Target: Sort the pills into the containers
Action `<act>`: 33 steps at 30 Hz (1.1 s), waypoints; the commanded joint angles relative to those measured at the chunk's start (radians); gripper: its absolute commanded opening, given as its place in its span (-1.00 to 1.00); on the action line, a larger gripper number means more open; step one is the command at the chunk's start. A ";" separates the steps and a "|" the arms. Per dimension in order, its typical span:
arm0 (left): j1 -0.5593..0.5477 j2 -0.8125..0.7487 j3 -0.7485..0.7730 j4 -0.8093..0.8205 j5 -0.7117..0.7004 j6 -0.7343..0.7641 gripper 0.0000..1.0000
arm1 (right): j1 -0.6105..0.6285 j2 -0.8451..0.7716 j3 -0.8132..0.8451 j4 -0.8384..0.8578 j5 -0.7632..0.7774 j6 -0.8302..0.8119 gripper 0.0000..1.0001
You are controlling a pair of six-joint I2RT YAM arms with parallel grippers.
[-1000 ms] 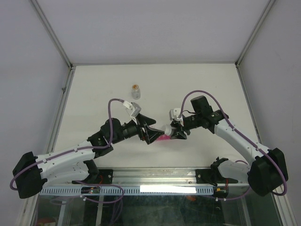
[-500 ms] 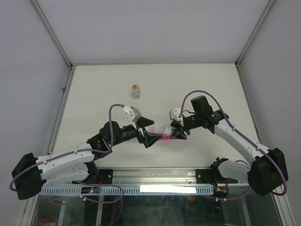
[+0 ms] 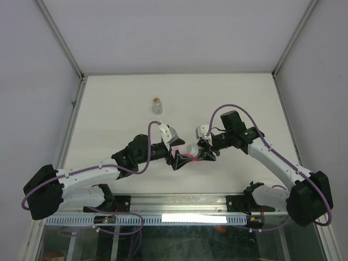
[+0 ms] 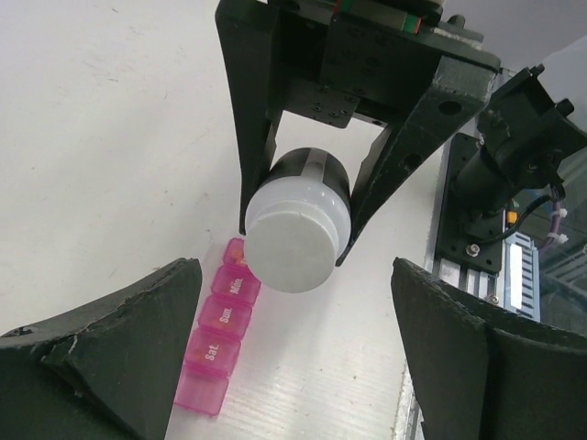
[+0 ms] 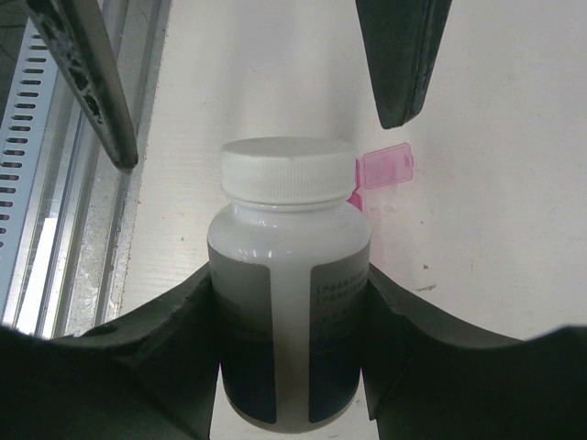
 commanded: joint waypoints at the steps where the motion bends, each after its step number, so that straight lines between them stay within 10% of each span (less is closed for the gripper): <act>1: 0.003 0.032 0.049 0.032 0.024 0.068 0.72 | 0.001 -0.006 0.033 0.010 -0.035 -0.014 -1.00; 15: 0.018 0.060 0.096 0.002 -0.016 0.033 0.30 | 0.001 -0.005 0.034 0.010 -0.035 -0.014 -1.00; 25: 0.045 0.082 0.125 -0.022 0.073 0.002 -0.56 | 0.000 -0.005 0.033 0.010 -0.034 -0.014 -1.00; 28: 0.052 0.081 0.136 -0.022 0.071 -0.084 -0.95 | 0.001 -0.004 0.032 0.011 -0.031 -0.014 -1.00; 33: 0.054 0.063 0.121 -0.036 -0.118 -0.446 -1.00 | 0.000 -0.003 0.032 0.025 -0.010 0.002 -1.00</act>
